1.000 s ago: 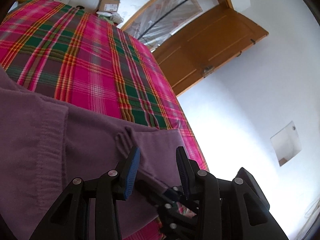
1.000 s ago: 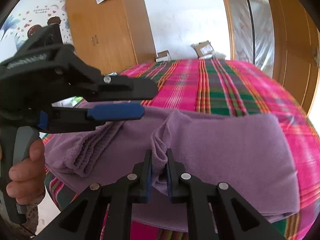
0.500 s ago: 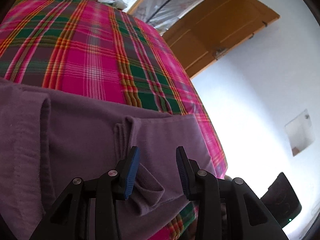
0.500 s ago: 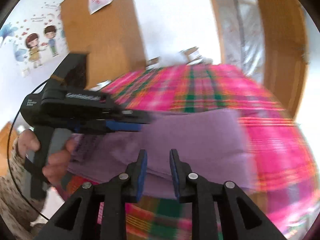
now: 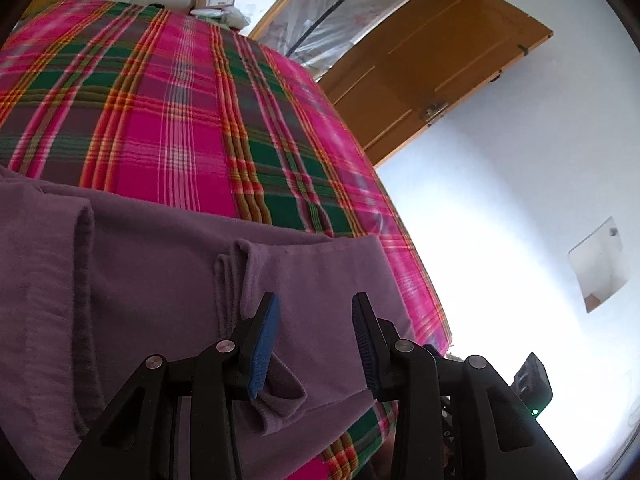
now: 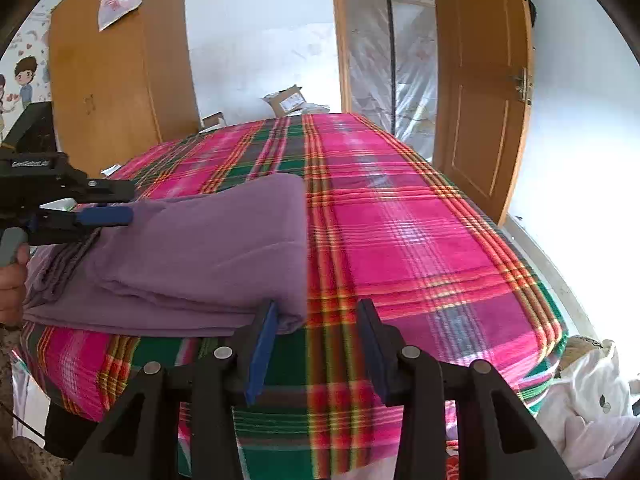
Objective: Fold clothes
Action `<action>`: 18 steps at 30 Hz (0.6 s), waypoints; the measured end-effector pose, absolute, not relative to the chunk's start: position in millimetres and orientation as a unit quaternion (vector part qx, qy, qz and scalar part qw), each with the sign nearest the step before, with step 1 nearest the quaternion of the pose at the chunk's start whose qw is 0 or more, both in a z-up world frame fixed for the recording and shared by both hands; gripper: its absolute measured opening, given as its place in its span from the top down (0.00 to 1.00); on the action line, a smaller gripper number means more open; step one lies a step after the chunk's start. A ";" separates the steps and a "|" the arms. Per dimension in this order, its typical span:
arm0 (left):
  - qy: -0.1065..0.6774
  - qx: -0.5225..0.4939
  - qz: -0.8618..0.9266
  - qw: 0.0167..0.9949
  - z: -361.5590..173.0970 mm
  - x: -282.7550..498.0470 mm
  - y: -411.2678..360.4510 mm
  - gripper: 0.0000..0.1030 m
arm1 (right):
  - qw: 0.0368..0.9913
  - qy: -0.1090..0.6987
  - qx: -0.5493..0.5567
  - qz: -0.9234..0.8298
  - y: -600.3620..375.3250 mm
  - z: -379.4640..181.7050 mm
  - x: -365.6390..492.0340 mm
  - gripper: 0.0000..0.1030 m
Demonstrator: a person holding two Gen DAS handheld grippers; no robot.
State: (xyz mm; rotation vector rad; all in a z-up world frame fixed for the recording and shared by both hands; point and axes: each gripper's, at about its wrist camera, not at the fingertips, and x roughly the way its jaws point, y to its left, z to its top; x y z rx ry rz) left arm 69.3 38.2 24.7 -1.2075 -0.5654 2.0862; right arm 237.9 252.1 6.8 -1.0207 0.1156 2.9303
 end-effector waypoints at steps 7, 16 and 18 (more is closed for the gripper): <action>-0.213 -0.477 0.788 0.325 18.2 66.2 43.7 0.63 | 0.023 -0.011 -0.321 0.947 242.1 4.0 232.7 0.60; -0.218 -0.486 0.784 0.318 10.8 66.7 38.7 0.63 | 0.069 -0.035 -0.289 0.954 241.5 7.3 233.3 0.54; -0.217 -0.488 0.783 0.319 9.6 66.7 38.5 0.63 | 0.073 -0.037 -0.289 0.954 245.2 7.0 236.5 0.53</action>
